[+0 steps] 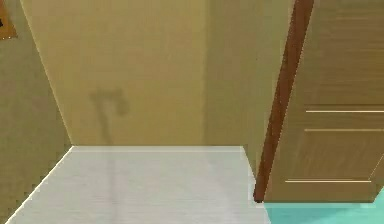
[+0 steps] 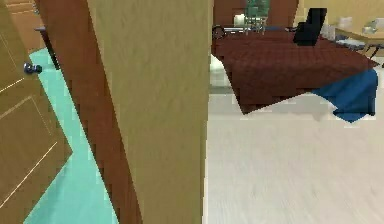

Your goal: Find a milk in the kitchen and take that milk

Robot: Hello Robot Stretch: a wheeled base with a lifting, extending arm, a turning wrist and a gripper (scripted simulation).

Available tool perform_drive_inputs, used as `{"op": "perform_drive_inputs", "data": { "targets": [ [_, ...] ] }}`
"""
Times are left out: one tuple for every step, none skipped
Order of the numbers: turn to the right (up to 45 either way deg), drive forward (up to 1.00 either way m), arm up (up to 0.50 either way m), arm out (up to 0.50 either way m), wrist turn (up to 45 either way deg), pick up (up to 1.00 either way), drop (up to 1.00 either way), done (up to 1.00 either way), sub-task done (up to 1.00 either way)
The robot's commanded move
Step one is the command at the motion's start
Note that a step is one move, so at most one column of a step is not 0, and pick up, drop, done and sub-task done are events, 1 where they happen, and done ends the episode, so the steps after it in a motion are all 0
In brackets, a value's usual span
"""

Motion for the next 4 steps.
{"op": "perform_drive_inputs", "data": {
  "targets": [
    [0.0,0.60,0.00,0.00,0.0,0.00,0.00,0.00,0.00],
    [45.0,0.00,0.00,0.00,0.0,0.00,0.00,0.00,0.00],
    [39.0,0.00,0.00,0.00,0.0,0.00,0.00,0.00,0.00],
    [0.0,1.00,0.00,0.00,0.0,0.00,0.00,0.00,0.00]
  ]
}}
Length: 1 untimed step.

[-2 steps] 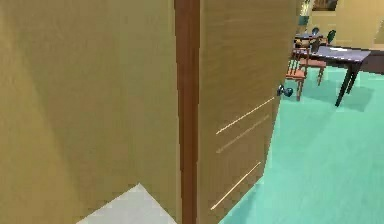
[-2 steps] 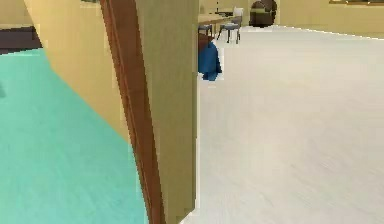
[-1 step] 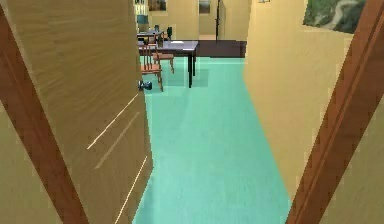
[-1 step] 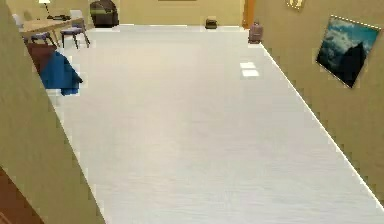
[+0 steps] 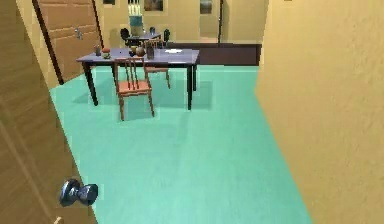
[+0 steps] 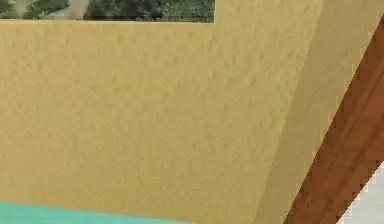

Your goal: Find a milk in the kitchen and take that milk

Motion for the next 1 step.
{"op": "perform_drive_inputs", "data": {
  "targets": [
    [0.0,0.65,0.00,0.00,0.0,0.00,0.00,0.00,0.00]
  ]
}}
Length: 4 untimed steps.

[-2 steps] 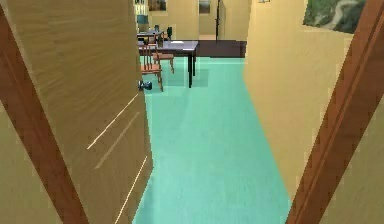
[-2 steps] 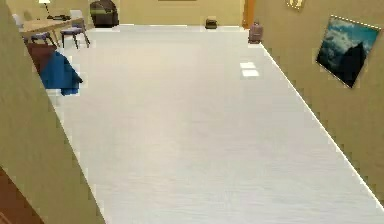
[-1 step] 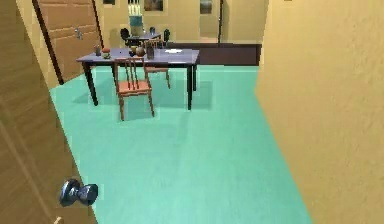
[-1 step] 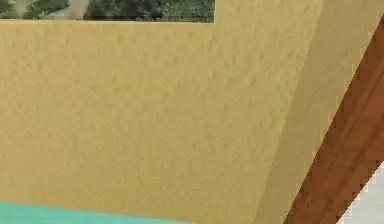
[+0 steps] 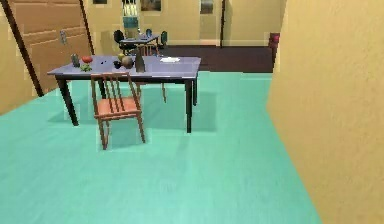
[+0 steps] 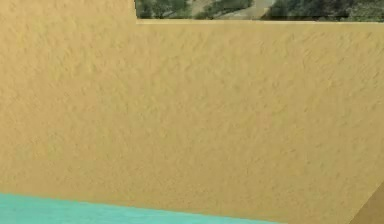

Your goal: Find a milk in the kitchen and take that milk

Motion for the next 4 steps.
{"op": "perform_drive_inputs", "data": {
  "targets": [
    [6.0,0.00,0.00,0.00,0.0,0.00,0.00,0.00,0.00],
    [0.0,0.40,0.00,0.00,0.0,0.00,0.00,0.00,0.00],
    [-45.0,0.00,0.00,0.00,0.0,0.00,0.00,0.00,0.00],
    [-42.0,0.00,0.00,0.00,0.0,0.00,0.00,0.00,0.00]
  ]
}}
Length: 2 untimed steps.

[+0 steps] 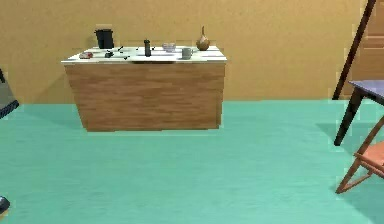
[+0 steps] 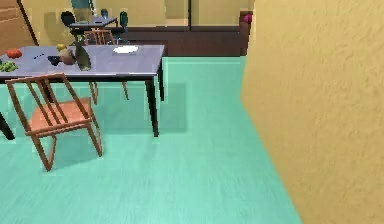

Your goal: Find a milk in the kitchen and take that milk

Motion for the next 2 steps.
{"op": "perform_drive_inputs", "data": {
  "targets": [
    [0.0,0.80,0.00,0.00,0.0,0.00,0.00,0.00,0.00],
    [-27.0,0.00,0.00,0.00,0.0,0.00,0.00,0.00,0.00]
  ]
}}
